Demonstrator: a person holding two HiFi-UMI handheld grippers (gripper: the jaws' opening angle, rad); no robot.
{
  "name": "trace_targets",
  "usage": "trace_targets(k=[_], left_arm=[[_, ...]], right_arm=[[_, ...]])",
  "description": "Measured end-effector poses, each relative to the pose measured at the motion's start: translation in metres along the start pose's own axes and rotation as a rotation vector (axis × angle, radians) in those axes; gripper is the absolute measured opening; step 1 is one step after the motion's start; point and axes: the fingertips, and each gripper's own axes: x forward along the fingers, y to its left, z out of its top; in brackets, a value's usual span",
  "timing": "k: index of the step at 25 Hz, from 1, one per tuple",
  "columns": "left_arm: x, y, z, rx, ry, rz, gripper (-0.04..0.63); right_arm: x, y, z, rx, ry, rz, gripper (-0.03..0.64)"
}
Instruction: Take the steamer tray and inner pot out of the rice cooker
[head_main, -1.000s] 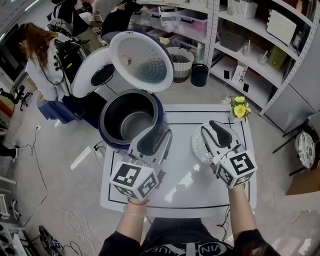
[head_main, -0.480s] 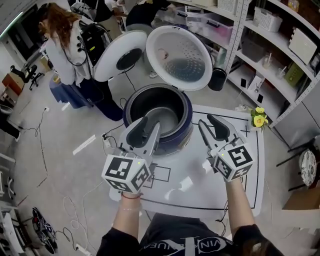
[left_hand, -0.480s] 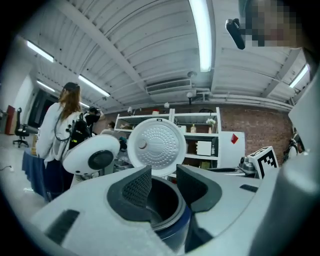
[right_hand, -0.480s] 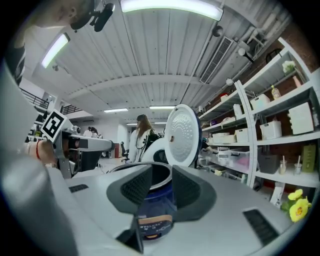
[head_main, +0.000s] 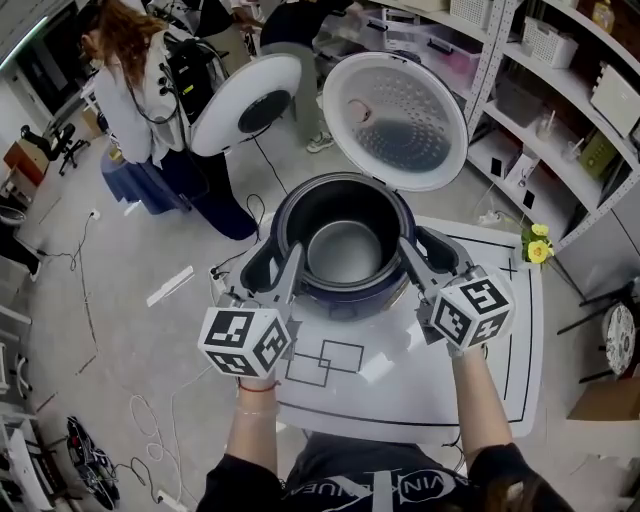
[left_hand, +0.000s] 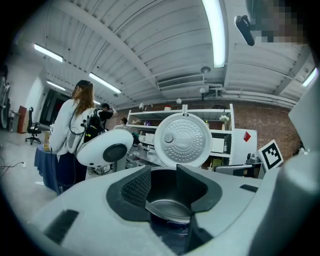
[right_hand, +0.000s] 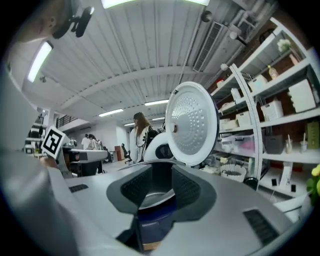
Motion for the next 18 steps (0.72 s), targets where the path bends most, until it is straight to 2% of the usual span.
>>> trace_targets(k=[2,7,13,18], left_arm=[[0.006,0.012,-0.005,-0.011,0.010,0.000,0.135],[0.025,0.029,-0.013,-0.021,0.040,-0.022,0.137],[0.043,0.036,-0.029,-0.037,0.104,-0.060,0.160],[0.048,0.043,-0.036,-0.068,0.121,-0.073,0.174]], right_arm=[[0.008,-0.005,-0.005,0.044,0.011,-0.017,0.123],[0.021,-0.022,-0.013,0.042,0.059,-0.087,0.123],[0.030,-0.030,-0.028,0.070,0.145,-0.096,0.133],[0.035,-0.034,-0.032,0.151,0.156,-0.104,0.143]])
